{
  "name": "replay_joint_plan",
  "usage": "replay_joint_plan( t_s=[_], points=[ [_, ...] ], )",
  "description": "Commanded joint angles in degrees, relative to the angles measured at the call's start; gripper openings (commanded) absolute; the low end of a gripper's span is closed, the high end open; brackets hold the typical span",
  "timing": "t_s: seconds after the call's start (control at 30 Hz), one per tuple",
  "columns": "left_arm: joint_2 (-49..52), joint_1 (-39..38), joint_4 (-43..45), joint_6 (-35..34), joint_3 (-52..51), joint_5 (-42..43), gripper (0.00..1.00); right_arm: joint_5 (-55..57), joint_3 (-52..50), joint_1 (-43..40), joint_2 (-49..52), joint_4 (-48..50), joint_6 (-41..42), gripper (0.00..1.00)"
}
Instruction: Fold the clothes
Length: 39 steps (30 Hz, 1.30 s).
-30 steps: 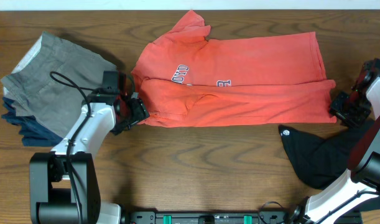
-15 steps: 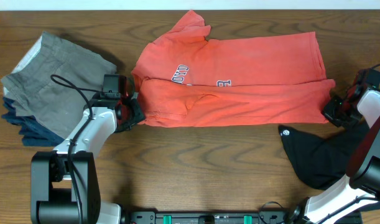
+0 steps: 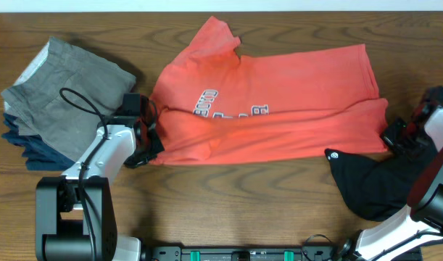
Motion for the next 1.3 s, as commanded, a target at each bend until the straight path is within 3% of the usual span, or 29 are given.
replay_joint_plan(
  t_s=[0.0,0.27,0.6,0.63,0.67,0.7,0.83,1.03,1.27],
  points=[
    [0.7,1.4,-2.7,-0.1,-0.3,-5.1,0.06,7.2,-3.1,-3.7,3.3,-2.0,2.0,0.01],
    [0.2,1.5,-10.1,0.0,-0.3,-5.1,0.06,7.2,-3.1,-5.7,3.3,-6.6,2.9,0.01],
    [-10.2,1.6,-9.6,0.0,-0.2,-0.7,0.06,5.1,-2.9,-5.5,0.3,-9.6,3.1,0.01],
    [-11.7,1.5,-9.6,0.0,-0.2,-0.3,0.16,4.2,-2.8,-5.5,-0.6,-9.6,3.1,0.01],
    [-13.4,1.5,-9.7,0.2,-0.2,0.2,0.4,2.9,-2.5,-5.5,-1.7,-9.5,3.1,0.02],
    [-14.9,1.5,-9.7,0.2,-0.2,0.5,0.54,1.4,-2.1,-5.5,-3.0,-9.4,3.1,0.05],
    [-20.5,1.5,-9.8,2.7,1.5,0.5,0.79,-3.9,0.2,-5.5,-8.2,-9.2,3.0,0.18],
    [-22.4,0.6,-8.3,7.0,8.2,0.9,0.99,-11.1,3.8,-4.3,-16.5,-8.4,-0.8,0.48],
    [-13.5,-4.8,-2.3,13.1,19.6,2.2,0.98,-17.3,4.0,1.1,-22.1,-7.2,-10.3,0.56]
  ],
)
